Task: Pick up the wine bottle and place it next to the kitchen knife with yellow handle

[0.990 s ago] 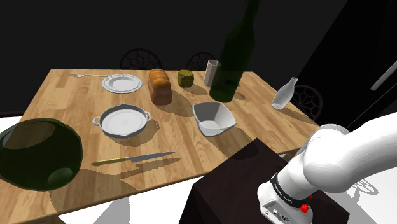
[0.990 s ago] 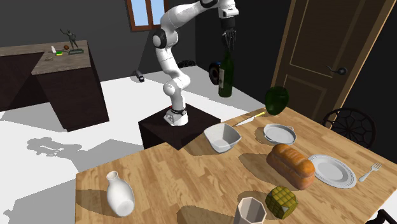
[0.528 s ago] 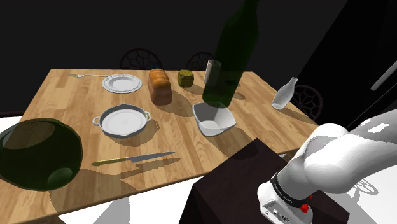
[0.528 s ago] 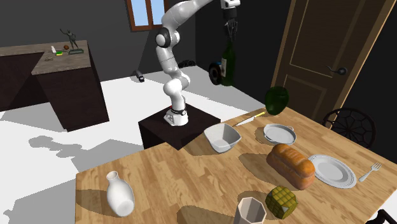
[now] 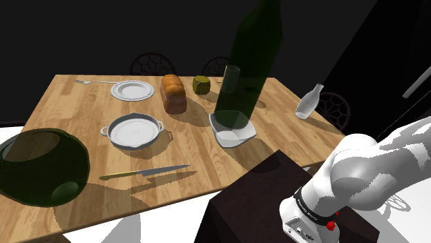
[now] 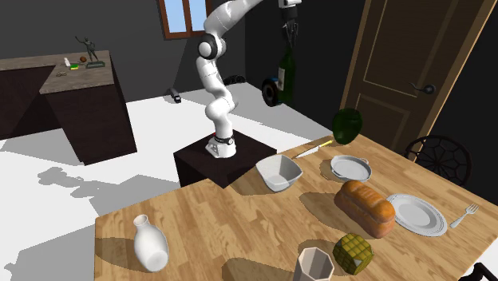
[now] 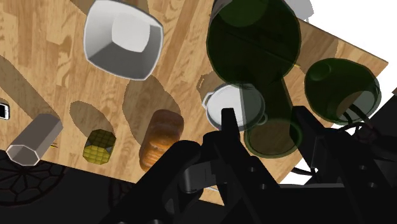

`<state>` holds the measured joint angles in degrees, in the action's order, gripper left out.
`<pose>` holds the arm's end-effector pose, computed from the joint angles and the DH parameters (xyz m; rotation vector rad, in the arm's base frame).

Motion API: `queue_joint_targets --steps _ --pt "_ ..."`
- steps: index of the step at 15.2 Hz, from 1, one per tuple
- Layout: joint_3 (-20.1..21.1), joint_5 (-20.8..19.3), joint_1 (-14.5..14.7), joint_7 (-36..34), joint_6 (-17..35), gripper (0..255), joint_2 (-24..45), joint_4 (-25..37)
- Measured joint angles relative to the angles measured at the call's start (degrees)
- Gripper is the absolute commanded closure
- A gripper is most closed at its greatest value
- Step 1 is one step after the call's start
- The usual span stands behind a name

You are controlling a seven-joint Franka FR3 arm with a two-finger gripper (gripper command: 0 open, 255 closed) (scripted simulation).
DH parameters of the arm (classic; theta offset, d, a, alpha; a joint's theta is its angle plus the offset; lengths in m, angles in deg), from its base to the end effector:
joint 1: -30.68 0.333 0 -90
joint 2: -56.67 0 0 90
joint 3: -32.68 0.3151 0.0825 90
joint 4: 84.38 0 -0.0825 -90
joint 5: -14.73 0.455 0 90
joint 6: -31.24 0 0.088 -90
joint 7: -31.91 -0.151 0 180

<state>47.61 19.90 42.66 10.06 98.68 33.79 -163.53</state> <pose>0.3380 0.2371 0.8371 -3.0702 -0.1844 -0.2668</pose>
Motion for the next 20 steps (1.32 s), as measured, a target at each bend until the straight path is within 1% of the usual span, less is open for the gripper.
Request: queue_joint_targets --steps 10,20 --pt "-1.0 1.1 0.6 1.4 8.4 255 -7.0 -15.4" --pt "-1.2 2.0 1.2 2.1 16.0 255 -12.2 -28.1"
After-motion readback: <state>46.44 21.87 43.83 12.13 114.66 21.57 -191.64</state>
